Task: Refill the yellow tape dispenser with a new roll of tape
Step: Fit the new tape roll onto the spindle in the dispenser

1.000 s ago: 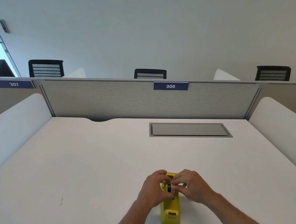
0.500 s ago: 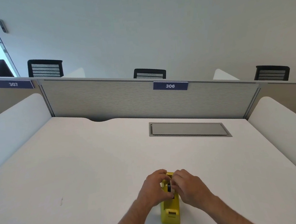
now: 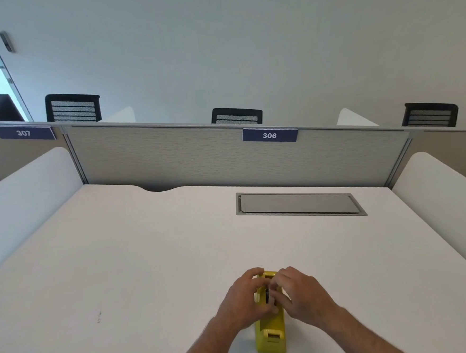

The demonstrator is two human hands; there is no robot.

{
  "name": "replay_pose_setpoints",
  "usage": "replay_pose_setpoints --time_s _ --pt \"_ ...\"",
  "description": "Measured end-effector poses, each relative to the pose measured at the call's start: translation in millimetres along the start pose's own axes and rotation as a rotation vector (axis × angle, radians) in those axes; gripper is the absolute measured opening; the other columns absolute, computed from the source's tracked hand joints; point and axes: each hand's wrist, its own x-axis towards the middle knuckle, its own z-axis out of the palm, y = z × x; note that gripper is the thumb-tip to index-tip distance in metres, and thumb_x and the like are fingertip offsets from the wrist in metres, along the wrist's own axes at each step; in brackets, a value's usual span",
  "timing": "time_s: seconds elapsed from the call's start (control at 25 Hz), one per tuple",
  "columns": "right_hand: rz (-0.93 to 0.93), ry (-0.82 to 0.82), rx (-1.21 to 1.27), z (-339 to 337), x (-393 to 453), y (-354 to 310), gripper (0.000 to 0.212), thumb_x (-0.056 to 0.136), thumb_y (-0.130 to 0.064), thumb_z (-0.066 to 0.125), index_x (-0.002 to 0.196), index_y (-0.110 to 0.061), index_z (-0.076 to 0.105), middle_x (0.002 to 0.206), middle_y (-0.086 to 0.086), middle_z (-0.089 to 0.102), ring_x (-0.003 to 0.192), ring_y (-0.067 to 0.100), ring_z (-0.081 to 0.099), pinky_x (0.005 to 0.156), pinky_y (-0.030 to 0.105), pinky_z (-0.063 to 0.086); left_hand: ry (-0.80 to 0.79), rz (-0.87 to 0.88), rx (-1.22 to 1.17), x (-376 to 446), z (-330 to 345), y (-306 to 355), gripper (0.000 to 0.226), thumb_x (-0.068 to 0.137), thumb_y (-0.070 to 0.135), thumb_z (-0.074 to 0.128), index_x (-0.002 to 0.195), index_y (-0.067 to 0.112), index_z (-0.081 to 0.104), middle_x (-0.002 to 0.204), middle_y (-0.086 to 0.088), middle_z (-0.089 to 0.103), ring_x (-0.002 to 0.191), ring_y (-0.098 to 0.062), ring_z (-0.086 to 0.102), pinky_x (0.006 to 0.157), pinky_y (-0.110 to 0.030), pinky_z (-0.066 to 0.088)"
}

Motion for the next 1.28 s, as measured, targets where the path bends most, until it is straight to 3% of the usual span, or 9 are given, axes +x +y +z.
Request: replay_pose_setpoints --time_s 0.24,0.56,0.84,1.28 --pt "-0.046 -0.004 0.037 -2.6 0.6 0.3 0.013 0.09 -0.034 0.061 0.097 -0.027 0.07 0.096 -0.011 0.069 0.092 0.012 0.056 0.067 0.034 0.055 0.033 -0.012 0.011 2.4 0.1 -0.4 0.055 0.066 0.044 0.085 0.118 0.036 0.069 0.147 0.018 0.046 0.106 -0.006 0.054 0.097 -0.03 0.053" --pt "-0.245 -0.002 -0.12 -12.1 3.4 -1.8 0.004 0.085 -0.025 0.07 0.082 -0.023 0.07 0.086 -0.009 0.07 0.079 0.014 0.062 0.049 0.028 0.054 0.029 -0.025 -0.01 3.3 -2.5 1.8 0.055 0.065 0.041 0.088 0.117 0.035 0.07 0.144 0.019 0.047 0.101 -0.005 0.054 0.092 -0.027 0.053" --pt "-0.159 0.028 -0.003 -11.4 5.7 -1.0 0.006 0.083 -0.025 0.072 0.076 -0.024 0.072 0.083 -0.01 0.071 0.078 0.015 0.062 0.048 0.031 0.054 0.022 -0.026 -0.021 2.9 -3.8 3.4 0.055 0.064 0.04 0.089 0.116 0.034 0.072 0.142 0.019 0.048 0.099 -0.005 0.053 0.093 -0.029 0.053" --pt "-0.128 -0.031 0.022 -7.0 14.6 0.9 0.016 0.091 -0.026 0.058 0.089 -0.018 0.072 0.086 -0.002 0.069 0.084 0.015 0.056 0.063 0.035 0.054 0.029 -0.036 -0.021 2.7 -1.7 1.9 0.056 0.063 0.043 0.089 0.116 0.038 0.07 0.143 0.022 0.047 0.098 -0.004 0.054 0.09 -0.024 0.051"
